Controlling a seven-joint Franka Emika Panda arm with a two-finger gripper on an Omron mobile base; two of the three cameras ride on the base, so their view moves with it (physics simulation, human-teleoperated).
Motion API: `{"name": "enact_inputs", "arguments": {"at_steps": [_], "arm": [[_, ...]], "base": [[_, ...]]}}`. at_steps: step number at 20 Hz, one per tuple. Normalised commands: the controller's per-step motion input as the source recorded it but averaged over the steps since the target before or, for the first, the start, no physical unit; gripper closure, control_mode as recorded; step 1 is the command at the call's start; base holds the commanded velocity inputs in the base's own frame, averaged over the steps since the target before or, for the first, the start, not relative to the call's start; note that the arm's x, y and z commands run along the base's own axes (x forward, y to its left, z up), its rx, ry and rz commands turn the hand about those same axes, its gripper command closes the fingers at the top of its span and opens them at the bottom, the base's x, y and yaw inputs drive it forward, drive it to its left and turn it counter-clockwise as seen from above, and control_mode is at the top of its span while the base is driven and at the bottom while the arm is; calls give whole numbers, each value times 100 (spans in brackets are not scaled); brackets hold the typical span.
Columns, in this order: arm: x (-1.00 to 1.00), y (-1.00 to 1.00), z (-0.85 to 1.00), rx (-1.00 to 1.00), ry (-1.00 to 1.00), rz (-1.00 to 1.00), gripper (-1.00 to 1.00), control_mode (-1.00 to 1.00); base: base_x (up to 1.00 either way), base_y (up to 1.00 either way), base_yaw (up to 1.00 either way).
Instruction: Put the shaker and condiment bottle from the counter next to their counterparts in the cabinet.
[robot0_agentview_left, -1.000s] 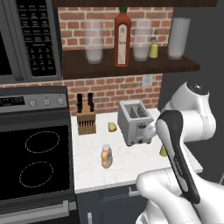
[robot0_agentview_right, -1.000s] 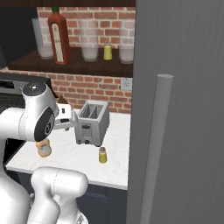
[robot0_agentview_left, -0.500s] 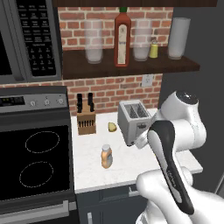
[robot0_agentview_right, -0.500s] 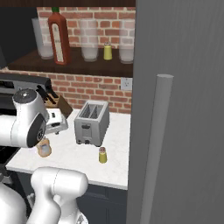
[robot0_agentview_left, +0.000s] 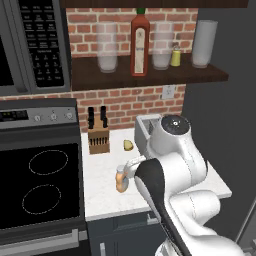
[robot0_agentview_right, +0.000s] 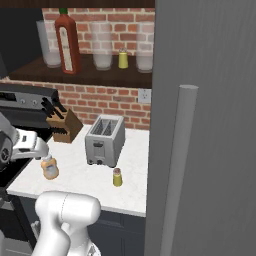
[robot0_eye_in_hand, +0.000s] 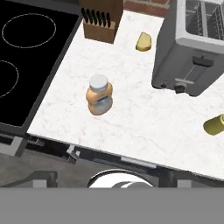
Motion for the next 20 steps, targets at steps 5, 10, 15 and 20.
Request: {"name": "enact_inputs", "arguments": {"at_steps": [5, 10, 15, 20], "arm": [[-4, 20, 0, 0, -2, -20, -100, -100], [9, 0, -6, 0, 0, -2, -100, -100], [23, 2, -11, 0, 0, -5, -100, -100], [8, 21, -26, 0, -6, -6, -100, -100]], "base": [[0, 0, 0], [0, 0, 0], [0, 0, 0], [0, 0, 0]]}}
